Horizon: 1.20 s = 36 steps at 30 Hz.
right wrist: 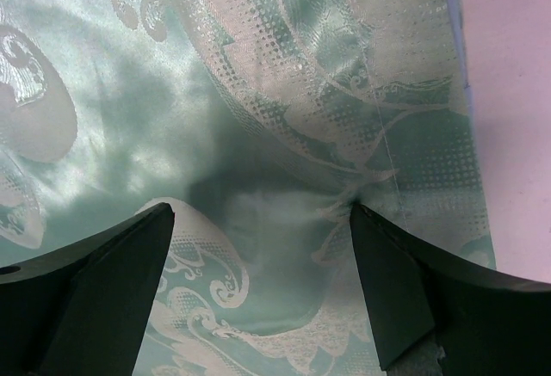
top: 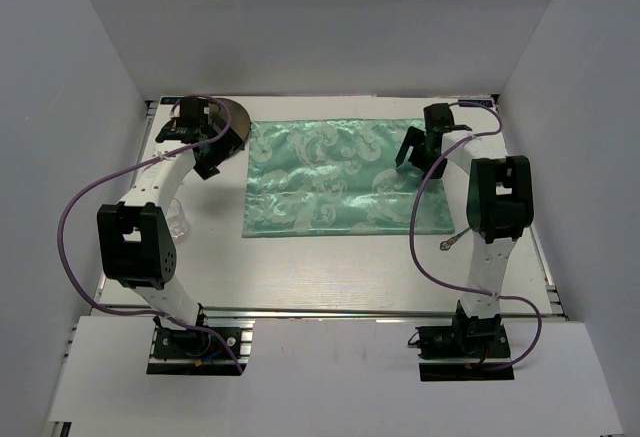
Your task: Set the dinner table for one person
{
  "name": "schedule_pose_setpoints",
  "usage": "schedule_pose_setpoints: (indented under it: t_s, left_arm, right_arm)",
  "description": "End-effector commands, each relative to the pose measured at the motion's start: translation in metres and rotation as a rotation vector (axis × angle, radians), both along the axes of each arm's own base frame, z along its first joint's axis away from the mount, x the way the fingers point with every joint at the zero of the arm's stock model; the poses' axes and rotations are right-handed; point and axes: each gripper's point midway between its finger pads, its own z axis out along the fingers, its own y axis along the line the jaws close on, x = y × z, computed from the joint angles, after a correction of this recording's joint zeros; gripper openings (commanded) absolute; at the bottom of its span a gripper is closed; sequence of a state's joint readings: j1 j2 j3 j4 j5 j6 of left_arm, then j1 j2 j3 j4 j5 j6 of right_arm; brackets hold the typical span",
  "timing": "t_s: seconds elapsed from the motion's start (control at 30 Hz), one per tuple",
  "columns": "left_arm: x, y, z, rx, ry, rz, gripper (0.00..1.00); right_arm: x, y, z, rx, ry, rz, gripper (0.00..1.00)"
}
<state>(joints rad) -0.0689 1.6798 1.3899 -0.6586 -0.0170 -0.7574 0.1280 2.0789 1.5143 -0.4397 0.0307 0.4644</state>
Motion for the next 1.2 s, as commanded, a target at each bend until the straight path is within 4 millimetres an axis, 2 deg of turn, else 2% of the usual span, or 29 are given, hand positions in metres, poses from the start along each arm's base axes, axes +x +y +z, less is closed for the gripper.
schedule_pose_setpoints:
  t_s: [0.0,0.03,0.17,0.2,0.27,0.3,0.37,0.43,0.47,0.5,0.53,0.57,0.6,0.67,0.7,0.73,0.77,0.8,0.83,0.87,0.9,0.93,0.97,1.0,1.03,1.07,1.1,1.17]
  left_arm:
    - [0.004,0.001,0.011,0.014,-0.026,-0.022,0.98]
    - [0.004,0.003,0.011,0.02,-0.023,-0.017,0.98]
    - [0.004,0.012,0.014,0.041,-0.027,0.015,0.98]
    - [0.003,0.013,0.014,0.042,-0.022,0.022,0.98]
    - [0.002,0.017,0.017,0.044,-0.018,0.066,0.98]
    - [-0.001,0.019,0.016,0.042,-0.007,0.089,0.98]
    - [-0.004,0.028,0.013,0.018,0.001,0.153,0.98]
    - [-0.003,0.031,0.011,-0.019,-0.011,0.197,0.98]
    - [0.004,0.035,0.012,-0.045,-0.048,0.213,0.98]
    - [0.0,0.031,0.003,-0.087,-0.037,0.211,0.98]
    - [0.003,0.033,0.0,-0.114,-0.049,0.236,0.98]
    - [0.01,0.037,0.001,-0.126,-0.085,0.253,0.98]
    - [0.009,0.037,-0.011,-0.132,-0.064,0.268,0.98]
    - [0.02,0.041,-0.015,-0.159,-0.081,0.299,0.98]
    - [0.024,0.044,-0.027,-0.175,-0.056,0.325,0.98]
    - [0.03,0.047,-0.03,-0.187,-0.063,0.34,0.98]
    - [0.034,0.05,-0.036,-0.199,-0.067,0.349,0.98]
    - [0.038,0.049,-0.045,-0.212,-0.058,0.362,0.98]
    - [0.047,0.05,-0.044,-0.218,-0.096,0.367,0.98]
    - [0.05,0.051,-0.046,-0.224,-0.109,0.372,0.98]
    - [0.052,0.055,-0.052,-0.228,-0.113,0.391,0.98]
    - [0.059,0.059,-0.049,-0.226,-0.155,0.408,0.98]
    - [0.064,0.06,-0.047,-0.231,-0.186,0.408,0.98]
    - [0.06,0.065,-0.056,-0.236,-0.187,0.425,0.98]
    - [0.071,0.066,-0.05,-0.248,-0.259,0.419,0.98]
    - [0.074,0.066,-0.05,-0.256,-0.29,0.416,0.98]
    - [0.069,0.07,-0.063,-0.264,-0.278,0.435,0.98]
    - [0.077,0.073,-0.068,-0.277,-0.32,0.434,0.97]
  right_arm:
    - [-0.016,-0.007,-0.033,-0.009,0.092,-0.054,0.89]
    - [-0.011,-0.007,-0.029,-0.005,0.085,-0.056,0.89]
    - [-0.016,-0.002,-0.015,0.023,0.063,-0.059,0.89]
    - [-0.013,0.001,0.001,0.05,0.017,-0.059,0.89]
    - [-0.012,0.001,0.011,0.058,-0.012,-0.067,0.89]
    - [-0.012,0.009,0.019,0.1,-0.022,-0.045,0.89]
    - [-0.003,0.015,0.047,0.128,-0.096,-0.023,0.89]
    - [0.006,0.025,0.086,0.186,-0.207,0.025,0.89]
    - [0.006,0.026,0.097,0.188,-0.241,0.046,0.89]
    - [0.007,0.033,0.131,0.216,-0.341,0.092,0.89]
    - [0.003,0.039,0.146,0.23,-0.381,0.121,0.89]
    - [-0.006,0.044,0.147,0.245,-0.393,0.144,0.89]
    - [-0.017,0.053,0.173,0.288,-0.456,0.194,0.89]
    - [-0.03,0.061,0.19,0.316,-0.5,0.234,0.89]
    - [-0.05,0.069,0.196,0.36,-0.507,0.29,0.89]
    - [-0.068,0.082,0.221,0.419,-0.573,0.378,0.89]
    - [-0.088,0.088,0.203,0.455,-0.537,0.41,0.89]
    - [-0.1,0.094,0.204,0.49,-0.55,0.448,0.89]
    - [-0.108,0.102,0.216,0.523,-0.622,0.509,0.89]
    - [-0.129,0.109,0.228,0.572,-0.655,0.579,0.89]
    - [-0.145,0.112,0.212,0.601,-0.619,0.594,0.89]
    - [-0.168,0.12,0.213,0.657,-0.628,0.671,0.89]
    - [-0.179,0.123,0.216,0.687,-0.637,0.711,0.89]
    - [-0.19,0.126,0.215,0.714,-0.636,0.744,0.89]
    - [-0.208,0.13,0.223,0.749,-0.657,0.811,0.89]
    - [-0.218,0.132,0.229,0.765,-0.691,0.856,0.89]
    - [-0.229,0.133,0.22,0.796,-0.665,0.864,0.89]
    - [-0.248,0.135,0.233,0.825,-0.726,0.937,0.89]
